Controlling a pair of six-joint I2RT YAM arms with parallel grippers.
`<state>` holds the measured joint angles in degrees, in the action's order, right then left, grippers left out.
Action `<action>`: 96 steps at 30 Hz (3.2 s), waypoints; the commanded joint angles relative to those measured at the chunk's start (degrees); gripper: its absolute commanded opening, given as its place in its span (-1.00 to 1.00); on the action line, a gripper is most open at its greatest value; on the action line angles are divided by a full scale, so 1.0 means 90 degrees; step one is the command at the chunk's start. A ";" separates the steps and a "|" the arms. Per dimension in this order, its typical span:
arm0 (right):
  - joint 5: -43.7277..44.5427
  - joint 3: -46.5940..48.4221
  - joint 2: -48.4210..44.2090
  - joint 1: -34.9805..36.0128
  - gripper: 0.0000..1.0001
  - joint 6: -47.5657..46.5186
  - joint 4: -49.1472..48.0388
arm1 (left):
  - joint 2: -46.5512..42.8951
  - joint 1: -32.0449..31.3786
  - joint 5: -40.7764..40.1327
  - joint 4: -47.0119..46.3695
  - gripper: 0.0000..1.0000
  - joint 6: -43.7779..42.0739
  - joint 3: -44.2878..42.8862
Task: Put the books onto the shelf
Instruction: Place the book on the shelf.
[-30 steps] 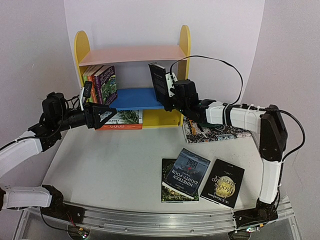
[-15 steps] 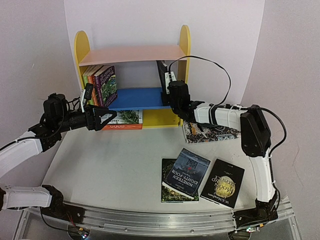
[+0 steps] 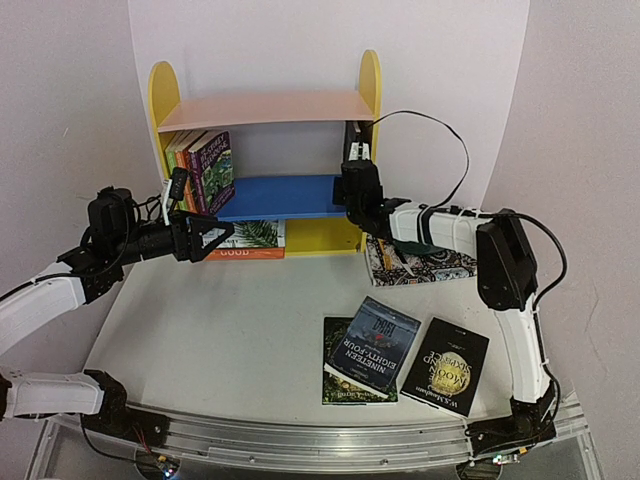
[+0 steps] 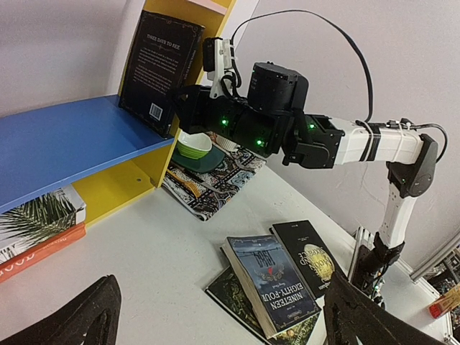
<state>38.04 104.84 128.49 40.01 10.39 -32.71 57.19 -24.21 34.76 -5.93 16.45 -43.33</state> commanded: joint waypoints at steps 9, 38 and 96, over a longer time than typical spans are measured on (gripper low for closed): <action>0.0531 0.0764 0.0185 -0.0079 -0.59 0.0848 -0.0005 | 0.0001 0.0004 0.0045 -0.0164 0.99 -0.0070 -0.0078; 0.0560 -0.0143 -0.0348 -0.0044 -0.20 0.0850 -0.0006 | 0.0147 -0.0001 0.0140 -0.0143 0.99 -0.0050 -0.0141; -0.0386 -0.4265 -0.4246 0.0628 0.96 0.2927 0.4069 | 0.0957 0.0034 -0.0761 0.0207 0.99 0.1567 0.0100</action>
<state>38.33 68.14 95.24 45.91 26.48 -13.02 65.63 -24.21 32.08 -5.50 23.40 -42.65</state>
